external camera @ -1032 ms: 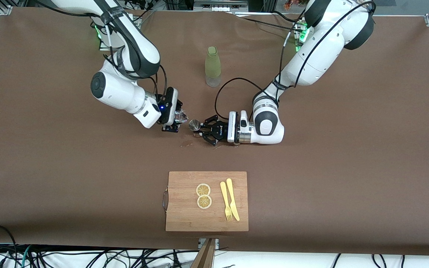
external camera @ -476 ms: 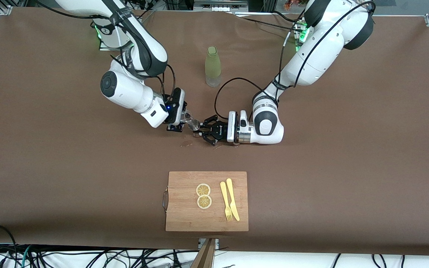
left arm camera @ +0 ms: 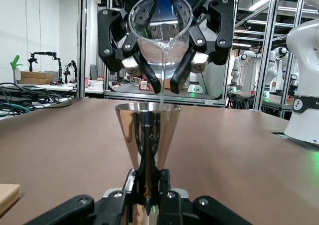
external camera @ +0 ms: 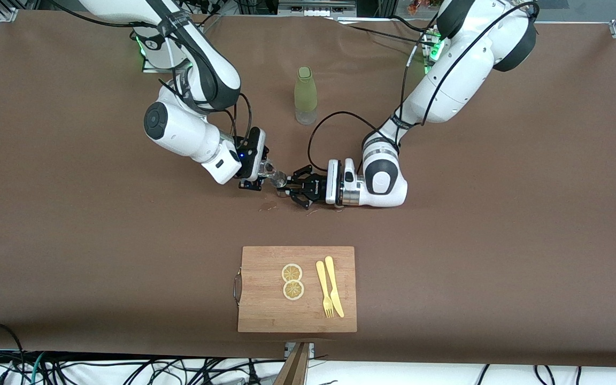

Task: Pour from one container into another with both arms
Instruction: 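Tilt the glass cup with the right gripper, pouring liquid into the jigger, then tilt the glass cup upright while both grippers draw back apart, then lower the glass cup with the right gripper while the left gripper lowers the jigger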

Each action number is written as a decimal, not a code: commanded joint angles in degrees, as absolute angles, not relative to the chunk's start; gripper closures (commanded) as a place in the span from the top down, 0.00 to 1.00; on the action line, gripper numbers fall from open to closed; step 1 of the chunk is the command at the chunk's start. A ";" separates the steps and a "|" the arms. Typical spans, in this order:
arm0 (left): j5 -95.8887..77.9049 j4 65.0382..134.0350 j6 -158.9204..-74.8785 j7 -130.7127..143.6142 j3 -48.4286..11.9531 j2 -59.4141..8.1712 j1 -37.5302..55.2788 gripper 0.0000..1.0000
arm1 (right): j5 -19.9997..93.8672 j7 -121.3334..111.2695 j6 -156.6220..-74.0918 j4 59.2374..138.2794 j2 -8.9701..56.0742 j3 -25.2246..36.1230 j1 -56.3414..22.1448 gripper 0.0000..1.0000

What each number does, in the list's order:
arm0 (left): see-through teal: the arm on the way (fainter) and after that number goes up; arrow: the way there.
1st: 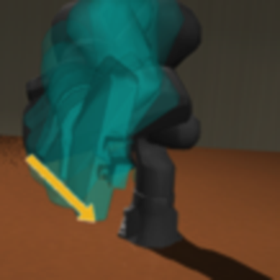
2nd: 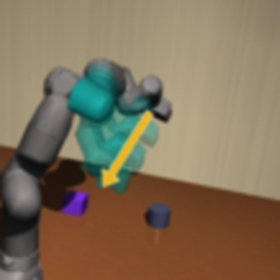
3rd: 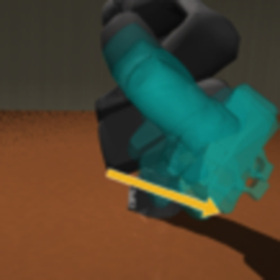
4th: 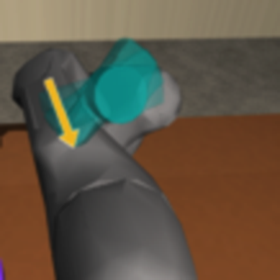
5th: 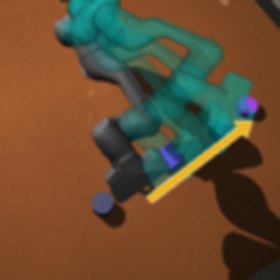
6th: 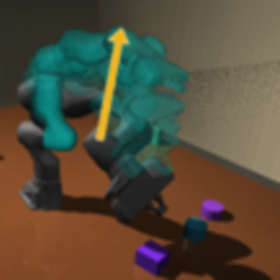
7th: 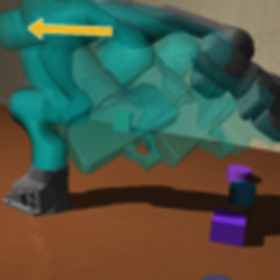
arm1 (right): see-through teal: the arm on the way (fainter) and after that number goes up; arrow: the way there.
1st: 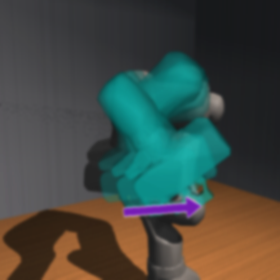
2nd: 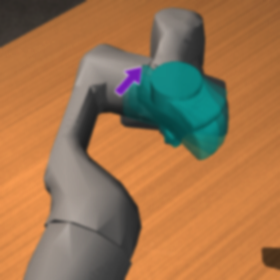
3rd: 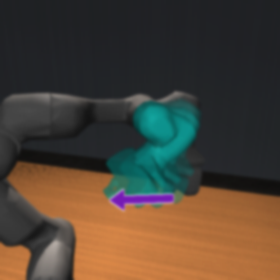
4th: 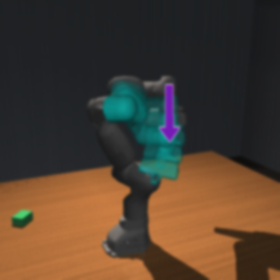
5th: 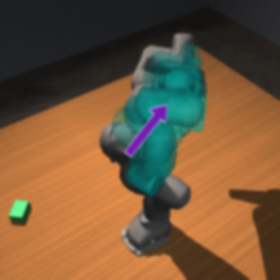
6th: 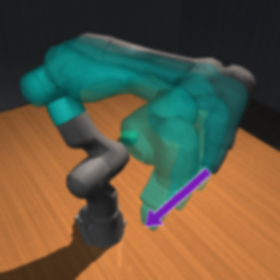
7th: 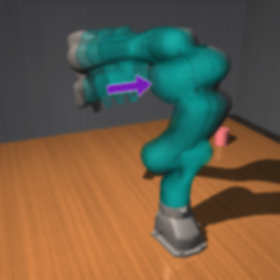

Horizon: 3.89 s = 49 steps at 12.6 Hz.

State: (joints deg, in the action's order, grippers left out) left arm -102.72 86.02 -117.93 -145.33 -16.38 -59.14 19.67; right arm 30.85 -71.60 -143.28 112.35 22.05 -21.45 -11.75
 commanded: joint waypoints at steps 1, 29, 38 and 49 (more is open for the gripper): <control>-105.47 84.73 -117.86 -147.04 -15.65 -59.77 20.57 0.00 | 30.41 -70.14 -143.70 111.27 22.59 -21.71 -11.86 0.20; -93.11 106.34 -95.30 -156.00 -0.72 -44.83 5.29 0.00 | 65.57 -136.27 -95.63 111.53 29.77 -0.62 5.88 0.20; -70.61 107.32 -73.93 -160.83 15.55 -45.17 -6.58 0.00 | 66.01 -158.02 -95.45 106.70 46.40 0.53 11.77 0.20; -59.86 98.37 -64.78 -179.90 21.27 -56.06 -13.97 0.00 | 64.78 -161.02 -100.28 105.91 48.43 2.72 11.87 0.99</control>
